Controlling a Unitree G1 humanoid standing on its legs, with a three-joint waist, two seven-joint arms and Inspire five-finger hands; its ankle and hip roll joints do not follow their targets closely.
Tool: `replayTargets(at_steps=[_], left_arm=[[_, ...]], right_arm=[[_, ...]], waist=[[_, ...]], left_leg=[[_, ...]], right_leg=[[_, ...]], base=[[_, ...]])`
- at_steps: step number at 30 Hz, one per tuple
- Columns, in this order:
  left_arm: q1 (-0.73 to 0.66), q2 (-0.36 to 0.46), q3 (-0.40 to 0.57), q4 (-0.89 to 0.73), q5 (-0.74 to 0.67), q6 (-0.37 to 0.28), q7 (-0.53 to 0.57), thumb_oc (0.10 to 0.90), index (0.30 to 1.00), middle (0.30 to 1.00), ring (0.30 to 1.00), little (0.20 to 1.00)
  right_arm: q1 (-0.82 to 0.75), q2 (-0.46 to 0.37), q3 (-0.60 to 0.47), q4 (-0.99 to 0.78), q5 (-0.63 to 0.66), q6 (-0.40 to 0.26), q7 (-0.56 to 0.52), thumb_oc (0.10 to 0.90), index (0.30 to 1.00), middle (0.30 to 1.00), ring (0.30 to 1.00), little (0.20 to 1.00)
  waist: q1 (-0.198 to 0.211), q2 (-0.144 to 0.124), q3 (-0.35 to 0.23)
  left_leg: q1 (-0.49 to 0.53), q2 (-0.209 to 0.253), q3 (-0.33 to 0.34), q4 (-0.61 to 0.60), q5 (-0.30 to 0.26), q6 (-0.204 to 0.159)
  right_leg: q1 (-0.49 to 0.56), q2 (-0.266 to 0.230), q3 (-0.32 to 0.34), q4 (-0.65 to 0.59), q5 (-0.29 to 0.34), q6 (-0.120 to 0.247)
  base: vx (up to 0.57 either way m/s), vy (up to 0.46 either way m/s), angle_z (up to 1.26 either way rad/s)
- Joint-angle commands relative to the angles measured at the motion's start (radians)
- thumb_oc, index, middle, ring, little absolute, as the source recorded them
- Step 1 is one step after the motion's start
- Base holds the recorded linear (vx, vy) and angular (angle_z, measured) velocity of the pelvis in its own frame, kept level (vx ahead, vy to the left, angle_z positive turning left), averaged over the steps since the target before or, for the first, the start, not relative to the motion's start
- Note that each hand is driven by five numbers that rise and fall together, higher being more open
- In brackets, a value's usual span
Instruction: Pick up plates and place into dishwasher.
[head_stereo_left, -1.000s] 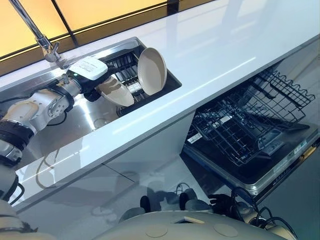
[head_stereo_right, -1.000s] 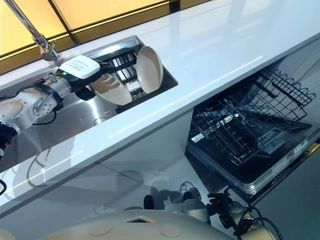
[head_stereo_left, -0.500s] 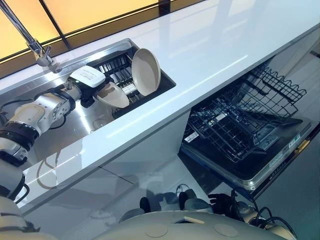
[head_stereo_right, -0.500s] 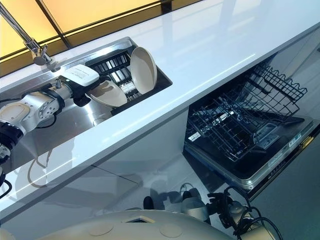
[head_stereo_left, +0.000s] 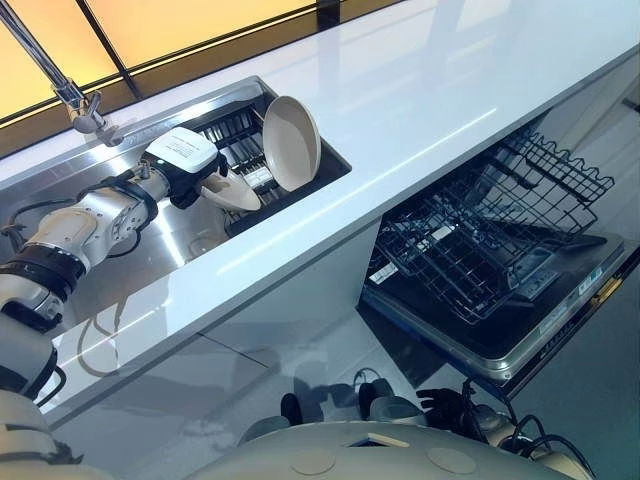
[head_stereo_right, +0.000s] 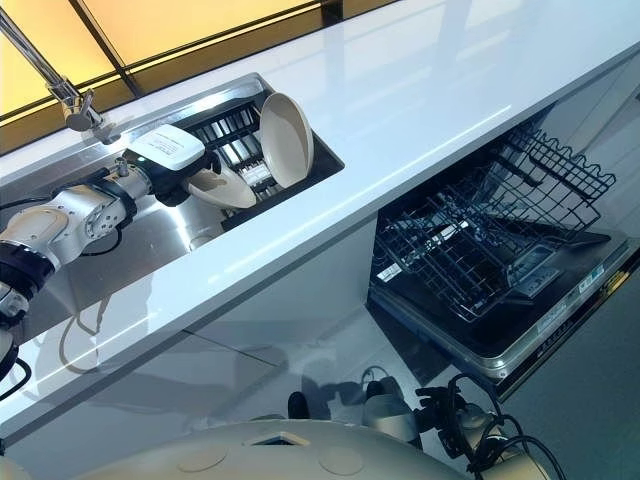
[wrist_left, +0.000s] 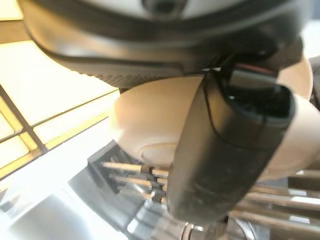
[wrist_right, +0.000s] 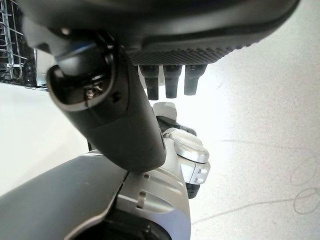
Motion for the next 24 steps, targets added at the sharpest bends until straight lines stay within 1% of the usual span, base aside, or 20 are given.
replayTargets(at_steps=[1,3,6,7,8,9,11,13,15,17,18,19,20,23,24], left_arm=[[-0.206,0.025,0.099,-0.004,-0.152,-0.033,0.200,0.100,0.300,0.300,0.300,0.200],[-0.183,0.024,0.145,-0.072,-0.186,-0.057,0.214,0.100,0.300,0.300,0.300,0.200],[-0.156,0.027,0.185,-0.146,-0.181,-0.055,0.215,0.100,0.300,0.300,0.300,0.200],[-0.143,0.034,0.202,-0.177,-0.167,-0.055,0.219,0.100,0.300,0.300,0.300,0.200],[-0.135,0.047,0.214,-0.204,-0.161,-0.054,0.228,0.100,0.300,0.300,0.300,0.200],[-0.132,0.049,0.219,-0.208,-0.159,-0.054,0.229,0.100,0.300,0.300,0.300,0.200],[-0.122,0.068,0.233,-0.229,-0.148,-0.053,0.232,0.100,0.300,0.300,0.300,0.200],[-0.107,0.097,0.248,-0.248,-0.130,-0.060,0.237,0.100,0.300,0.300,0.300,0.200],[-0.103,0.119,0.256,-0.256,-0.122,-0.071,0.224,0.100,0.300,0.300,0.300,0.200],[-0.109,0.161,0.253,-0.281,-0.143,-0.068,0.215,0.100,0.300,0.300,0.300,0.200],[-0.111,0.183,0.258,-0.292,-0.149,-0.061,0.221,0.100,0.300,0.300,0.300,0.200],[-0.109,0.196,0.264,-0.295,-0.158,-0.065,0.221,0.100,0.300,0.300,0.300,0.200],[-0.095,0.217,0.290,-0.317,-0.163,-0.062,0.214,0.100,0.300,0.300,0.300,0.200],[-0.063,0.251,0.327,-0.354,-0.166,-0.041,0.218,0.100,0.300,0.300,0.300,0.200],[-0.046,0.270,0.345,-0.370,-0.157,-0.026,0.227,0.100,0.300,0.300,0.300,0.200]], right_arm=[[-0.019,-0.011,-0.009,-0.033,0.050,-0.063,-0.011,0.800,0.900,0.900,0.900,0.900],[-0.014,-0.007,-0.019,-0.068,0.093,-0.091,-0.033,0.800,0.900,0.900,0.900,0.900],[-0.008,-0.012,-0.031,-0.138,0.124,-0.123,-0.052,0.800,0.900,0.900,0.900,0.900],[-0.002,-0.016,-0.032,-0.194,0.135,-0.132,-0.058,0.800,0.900,0.900,0.900,0.900],[0.005,-0.022,-0.031,-0.279,0.165,-0.120,-0.052,0.800,0.900,0.900,0.900,0.900],[0.007,-0.023,-0.031,-0.295,0.168,-0.114,-0.050,0.800,0.900,0.900,0.900,0.900],[0.017,-0.029,-0.030,-0.385,0.190,-0.103,-0.035,0.800,0.900,0.900,0.900,0.900],[0.034,-0.029,-0.029,-0.475,0.235,-0.082,0.012,0.800,0.900,0.900,0.900,0.900],[0.046,-0.031,-0.029,-0.520,0.275,-0.059,0.069,0.800,0.900,0.900,0.900,0.900],[0.066,-0.034,-0.030,-0.588,0.367,0.004,0.172,0.800,0.900,0.900,0.900,0.900],[0.078,-0.033,-0.030,-0.621,0.423,0.049,0.249,0.800,0.900,0.900,0.900,0.900],[0.087,-0.033,-0.029,-0.643,0.449,0.073,0.275,0.800,0.900,0.900,0.900,0.900],[0.109,-0.025,-0.027,-0.705,0.521,0.130,0.348,0.800,0.900,0.900,0.900,0.900],[0.145,-0.031,-0.015,-0.812,0.644,0.196,0.450,0.800,0.900,0.900,0.900,0.900],[0.159,-0.041,-0.019,-0.870,0.721,0.221,0.514,0.800,0.900,0.900,0.900,0.900]], waist=[[-0.004,0.009,-0.007],[-0.002,0.006,-0.008],[-0.003,0.003,-0.008],[-0.004,0.001,-0.008],[-0.006,-0.002,-0.007],[-0.006,-0.002,-0.007],[-0.009,-0.003,-0.007],[-0.011,-0.005,-0.010],[-0.011,-0.007,-0.014],[-0.012,-0.010,-0.019],[-0.011,-0.013,-0.021],[-0.010,-0.014,-0.022],[-0.007,-0.017,-0.026],[-0.005,-0.022,-0.029],[-0.003,-0.025,-0.030]], left_leg=[[0.022,-0.083,0.069,0.027,-0.133,0.110],[0.025,-0.082,0.064,0.025,-0.133,0.109],[0.027,-0.081,0.061,0.023,-0.132,0.107],[0.028,-0.080,0.060,0.022,-0.132,0.107],[0.027,-0.080,0.058,0.022,-0.132,0.106],[0.027,-0.079,0.058,0.022,-0.132,0.106],[0.028,-0.079,0.058,0.020,-0.132,0.105],[0.029,-0.078,0.059,0.019,-0.131,0.104],[0.028,-0.077,0.061,0.018,-0.130,0.102],[0.030,-0.076,0.061,0.016,-0.128,0.098],[0.032,-0.075,0.061,0.015,-0.127,0.097],[0.033,-0.074,0.061,0.014,-0.126,0.096],[0.033,-0.073,0.058,0.013,-0.123,0.094],[0.033,-0.071,0.052,0.012,-0.119,0.089],[0.033,-0.070,0.051,0.012,-0.117,0.087]], right_leg=[[-0.089,-0.003,0.071,0.115,-0.009,0.085],[-0.086,-0.002,0.072,0.115,-0.011,0.081],[-0.083,0.000,0.074,0.114,-0.012,0.078],[-0.083,0.000,0.074,0.113,-0.013,0.077],[-0.084,0.000,0.075,0.112,-0.012,0.076],[-0.084,0.000,0.075,0.112,-0.012,0.076],[-0.083,0.001,0.076,0.110,-0.012,0.076],[-0.082,0.002,0.077,0.107,-0.013,0.076],[-0.080,0.002,0.075,0.103,-0.012,0.076],[-0.075,0.002,0.068,0.097,-0.012,0.076],[-0.072,0.003,0.065,0.094,-0.013,0.075],[-0.070,0.003,0.063,0.092,-0.013,0.074],[-0.066,0.005,0.059,0.087,-0.013,0.072],[-0.058,0.006,0.053,0.078,-0.013,0.070],[-0.055,0.006,0.049,0.074,-0.012,0.069]], base=[[0.00,0.000,0.00],[0.00,0.000,0.00],[0.00,0.000,0.00],[0.00,0.000,0.00],[0.00,0.000,0.00],[0.00,0.000,0.00],[0.00,0.000,0.00],[0.00,0.000,0.00],[-0.01,-0.016,0.00],[-0.03,-0.051,0.01],[-0.02,-0.055,0.01],[-0.03,-0.068,0.02],[-0.03,-0.063,0.03],[-0.03,-0.056,0.04],[-0.04,-0.040,0.03]])
